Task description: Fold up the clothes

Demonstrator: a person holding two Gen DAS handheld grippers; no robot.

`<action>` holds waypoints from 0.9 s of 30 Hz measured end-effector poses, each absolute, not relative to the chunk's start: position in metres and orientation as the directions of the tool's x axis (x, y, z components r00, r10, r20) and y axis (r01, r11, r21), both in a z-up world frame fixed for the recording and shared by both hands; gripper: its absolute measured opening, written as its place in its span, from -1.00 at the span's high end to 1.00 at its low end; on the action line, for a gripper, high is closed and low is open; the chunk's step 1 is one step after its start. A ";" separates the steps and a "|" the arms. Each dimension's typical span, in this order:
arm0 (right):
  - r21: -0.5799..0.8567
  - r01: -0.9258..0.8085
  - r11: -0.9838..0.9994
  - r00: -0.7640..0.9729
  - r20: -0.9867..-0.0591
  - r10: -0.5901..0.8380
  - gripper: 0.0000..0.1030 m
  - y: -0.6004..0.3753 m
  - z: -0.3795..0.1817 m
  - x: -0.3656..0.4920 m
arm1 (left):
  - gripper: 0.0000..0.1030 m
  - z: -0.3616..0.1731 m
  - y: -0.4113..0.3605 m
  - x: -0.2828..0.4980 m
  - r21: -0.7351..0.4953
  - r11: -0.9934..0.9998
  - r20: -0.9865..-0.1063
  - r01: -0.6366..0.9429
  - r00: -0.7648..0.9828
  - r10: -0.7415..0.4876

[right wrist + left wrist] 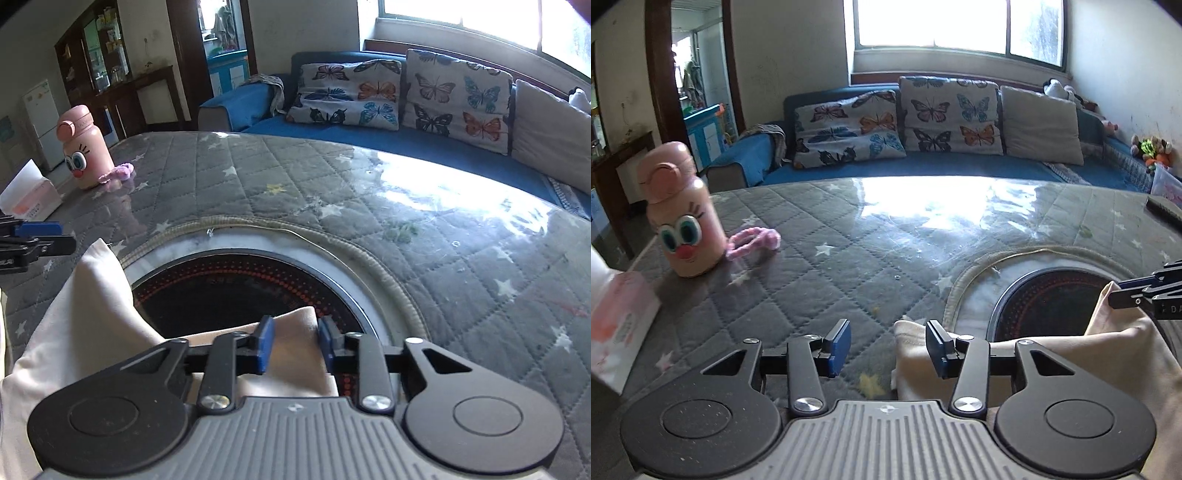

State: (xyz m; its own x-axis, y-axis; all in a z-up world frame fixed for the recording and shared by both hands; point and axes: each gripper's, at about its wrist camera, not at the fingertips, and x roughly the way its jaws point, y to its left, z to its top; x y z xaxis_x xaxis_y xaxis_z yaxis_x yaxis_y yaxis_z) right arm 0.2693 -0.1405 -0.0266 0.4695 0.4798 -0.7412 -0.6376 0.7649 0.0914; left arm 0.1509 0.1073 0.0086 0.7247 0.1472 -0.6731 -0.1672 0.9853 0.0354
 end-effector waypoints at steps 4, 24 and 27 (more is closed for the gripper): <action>0.072 -0.633 0.770 0.495 -0.727 0.475 0.90 -0.143 -0.025 0.267 | 0.10 -0.001 0.109 0.162 0.021 0.987 -0.694 -0.158 0.708 0.128; 0.067 -0.527 0.847 0.594 -0.684 0.423 0.91 -0.172 -0.021 0.287 | 0.40 -0.013 0.096 0.181 0.003 0.997 -0.696 -0.083 0.715 0.062; 0.066 -0.526 0.848 0.596 -0.683 0.422 0.91 -0.171 -0.022 0.290 | 0.85 -0.010 0.093 0.181 0.030 0.996 -0.672 -0.090 0.735 0.086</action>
